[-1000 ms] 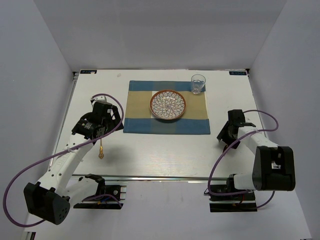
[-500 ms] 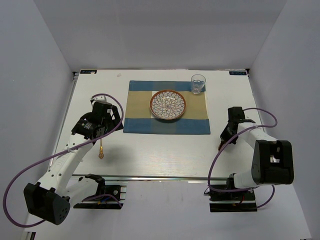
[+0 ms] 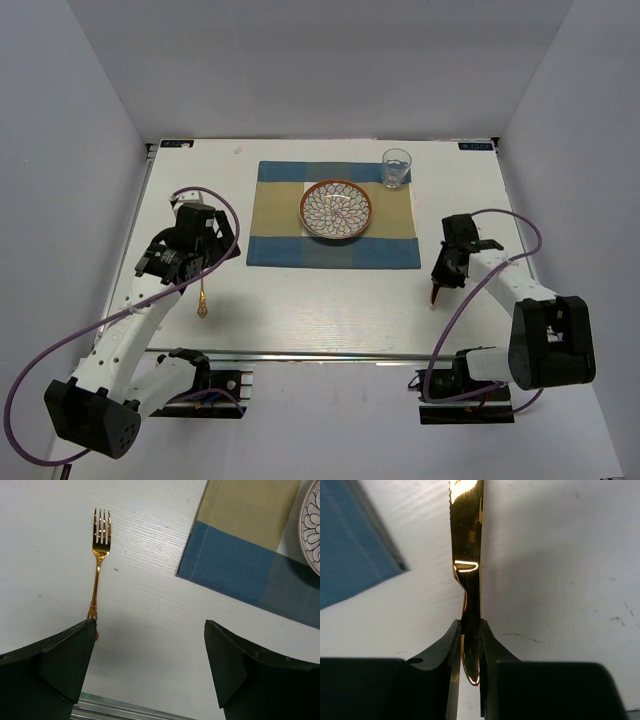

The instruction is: Set the dinner table for one person

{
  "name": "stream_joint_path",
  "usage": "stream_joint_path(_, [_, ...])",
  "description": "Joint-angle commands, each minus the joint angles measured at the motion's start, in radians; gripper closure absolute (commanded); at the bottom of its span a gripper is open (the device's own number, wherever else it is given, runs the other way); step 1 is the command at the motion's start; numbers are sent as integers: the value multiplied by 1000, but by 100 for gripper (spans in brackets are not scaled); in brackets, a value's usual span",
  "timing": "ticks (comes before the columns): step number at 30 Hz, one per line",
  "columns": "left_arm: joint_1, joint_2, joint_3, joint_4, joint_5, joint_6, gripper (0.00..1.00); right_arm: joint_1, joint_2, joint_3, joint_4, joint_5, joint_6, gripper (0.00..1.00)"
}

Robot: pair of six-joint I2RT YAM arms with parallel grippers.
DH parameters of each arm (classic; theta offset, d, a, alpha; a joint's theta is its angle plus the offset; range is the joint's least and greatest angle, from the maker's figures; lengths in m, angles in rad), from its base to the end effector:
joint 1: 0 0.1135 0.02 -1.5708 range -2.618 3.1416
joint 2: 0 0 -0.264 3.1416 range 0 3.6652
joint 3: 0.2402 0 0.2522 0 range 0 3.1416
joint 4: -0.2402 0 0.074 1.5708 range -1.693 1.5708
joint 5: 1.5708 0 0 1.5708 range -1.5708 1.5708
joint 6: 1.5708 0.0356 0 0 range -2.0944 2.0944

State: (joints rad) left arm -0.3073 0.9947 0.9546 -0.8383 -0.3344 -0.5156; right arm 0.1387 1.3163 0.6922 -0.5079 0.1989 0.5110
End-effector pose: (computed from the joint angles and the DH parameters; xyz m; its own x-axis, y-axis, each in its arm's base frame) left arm 0.1866 -0.0470 0.3022 -0.6807 -0.2726 -0.6800 -0.2869 0.9532 -0.0950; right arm 0.2324 0.0253 0.1760 -0.8077 0.3713 -0.4581 0.3928 0.9182 0.0518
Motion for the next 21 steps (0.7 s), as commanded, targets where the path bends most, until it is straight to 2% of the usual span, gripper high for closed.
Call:
stream_joint_path(1, [11,-33,18,-2,-37,-11,2,56,12,107,12,19,-55,100])
stream_joint_path(3, [11,-31,18,-2,-37,-12,2,87,62,145,26,8,-89,100])
stream_joint_path(7, [11,-30,18,2,-32,-11,2,140,214,323,26,-52,-131,100])
stream_joint_path(13, [20,-30,16,4,-29,-9,2,150,414,585,-38,-73,-192,100])
stream_joint_path(21, [20,-39,10,13,-20,-4,2,144,598,774,-107,-104,-243,100])
